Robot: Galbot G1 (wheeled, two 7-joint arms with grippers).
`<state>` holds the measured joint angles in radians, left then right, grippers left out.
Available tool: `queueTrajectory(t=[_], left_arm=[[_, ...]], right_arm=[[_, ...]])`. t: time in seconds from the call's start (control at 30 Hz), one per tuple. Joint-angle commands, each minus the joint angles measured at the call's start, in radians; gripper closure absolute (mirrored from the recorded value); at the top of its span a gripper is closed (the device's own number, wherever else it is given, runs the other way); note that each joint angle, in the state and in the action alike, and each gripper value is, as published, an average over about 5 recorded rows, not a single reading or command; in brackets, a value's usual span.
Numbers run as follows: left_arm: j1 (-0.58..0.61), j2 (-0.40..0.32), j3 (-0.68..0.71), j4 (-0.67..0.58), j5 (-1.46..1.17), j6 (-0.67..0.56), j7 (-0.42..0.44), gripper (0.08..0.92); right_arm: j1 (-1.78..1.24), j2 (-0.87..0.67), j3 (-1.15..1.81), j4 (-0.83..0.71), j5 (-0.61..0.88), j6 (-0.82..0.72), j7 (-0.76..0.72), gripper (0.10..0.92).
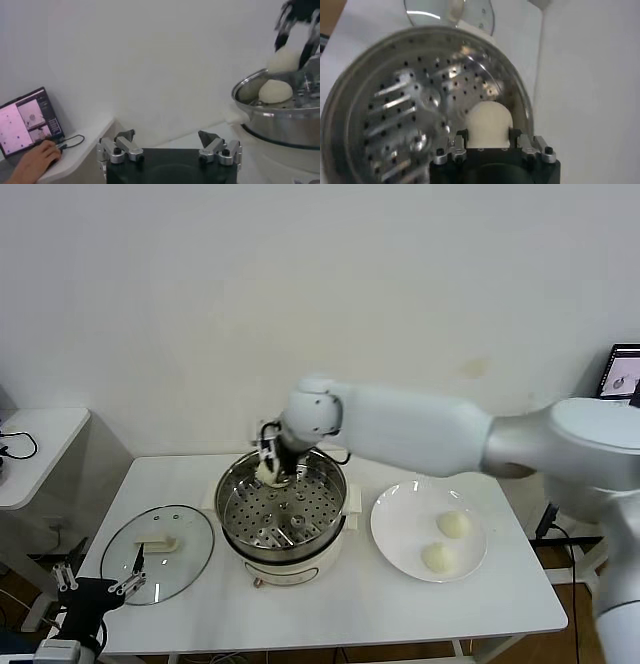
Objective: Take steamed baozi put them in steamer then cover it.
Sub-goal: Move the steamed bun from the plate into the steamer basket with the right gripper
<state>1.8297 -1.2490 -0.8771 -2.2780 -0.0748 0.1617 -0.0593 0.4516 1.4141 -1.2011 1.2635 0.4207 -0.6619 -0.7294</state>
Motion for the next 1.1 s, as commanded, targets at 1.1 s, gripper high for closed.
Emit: queueTrajectory(t=[1.1], left_arm=[[0.009, 0.005, -0.002, -0.007, -0.008, 0.001, 0.000, 0.177]], right_arm=[[0.109, -0.083, 0.006, 0.085, -0.012, -0.032, -0.147, 0.204]])
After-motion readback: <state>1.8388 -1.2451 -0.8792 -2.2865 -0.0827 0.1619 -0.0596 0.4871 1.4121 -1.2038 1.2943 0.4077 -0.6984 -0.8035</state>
